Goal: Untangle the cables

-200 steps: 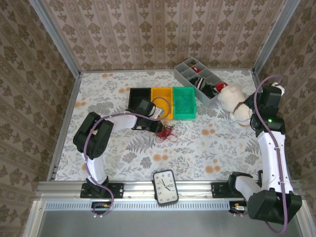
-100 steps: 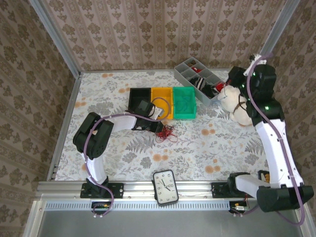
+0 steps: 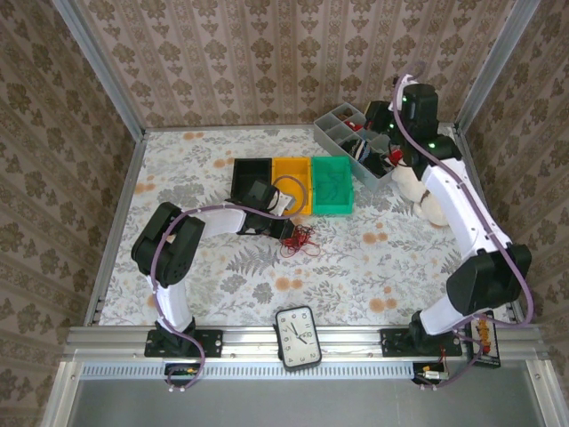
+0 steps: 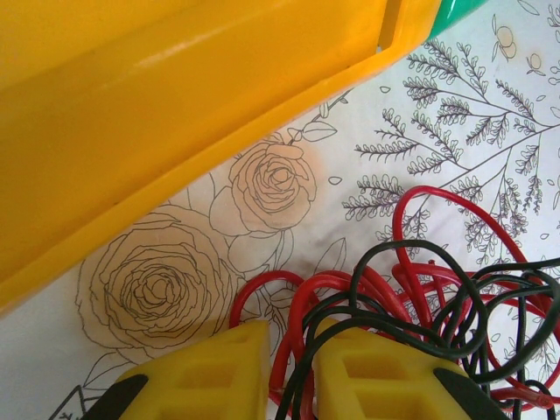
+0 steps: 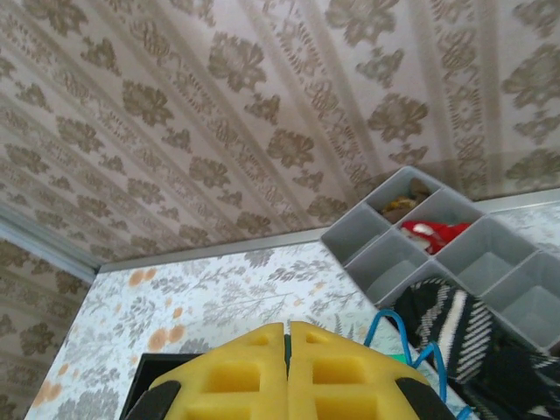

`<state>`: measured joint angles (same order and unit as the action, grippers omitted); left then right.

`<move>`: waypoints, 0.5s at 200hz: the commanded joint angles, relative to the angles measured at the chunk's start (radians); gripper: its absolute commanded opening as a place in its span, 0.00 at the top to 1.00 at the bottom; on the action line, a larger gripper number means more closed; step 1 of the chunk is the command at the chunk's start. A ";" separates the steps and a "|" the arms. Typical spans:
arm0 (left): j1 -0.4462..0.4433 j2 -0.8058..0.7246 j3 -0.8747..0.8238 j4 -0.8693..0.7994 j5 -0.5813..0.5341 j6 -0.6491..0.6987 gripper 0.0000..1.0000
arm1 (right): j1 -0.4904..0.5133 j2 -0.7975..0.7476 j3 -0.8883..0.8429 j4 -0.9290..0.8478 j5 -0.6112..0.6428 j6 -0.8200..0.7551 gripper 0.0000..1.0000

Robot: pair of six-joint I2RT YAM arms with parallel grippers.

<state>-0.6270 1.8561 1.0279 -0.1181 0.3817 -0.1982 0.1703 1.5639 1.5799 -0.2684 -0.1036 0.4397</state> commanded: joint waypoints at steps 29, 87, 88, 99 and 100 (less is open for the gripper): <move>-0.002 0.005 0.000 -0.003 0.008 0.014 0.80 | 0.068 0.055 0.055 0.032 0.015 -0.049 1.00; -0.003 0.005 -0.005 0.003 0.014 0.014 0.80 | 0.069 0.051 0.233 -0.006 0.022 -0.082 1.00; -0.003 0.005 -0.005 0.003 0.014 0.014 0.80 | 0.069 0.051 0.235 -0.006 0.021 -0.082 1.00; -0.004 0.005 -0.005 0.005 0.014 0.016 0.80 | 0.070 0.050 0.249 -0.010 0.013 -0.080 1.00; -0.004 0.005 -0.006 0.005 0.014 0.016 0.80 | 0.070 0.050 0.250 -0.010 0.012 -0.080 1.00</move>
<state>-0.6270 1.8561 1.0279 -0.1177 0.3824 -0.1982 0.2405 1.6299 1.7725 -0.2707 -0.0902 0.3866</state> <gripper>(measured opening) 0.199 0.050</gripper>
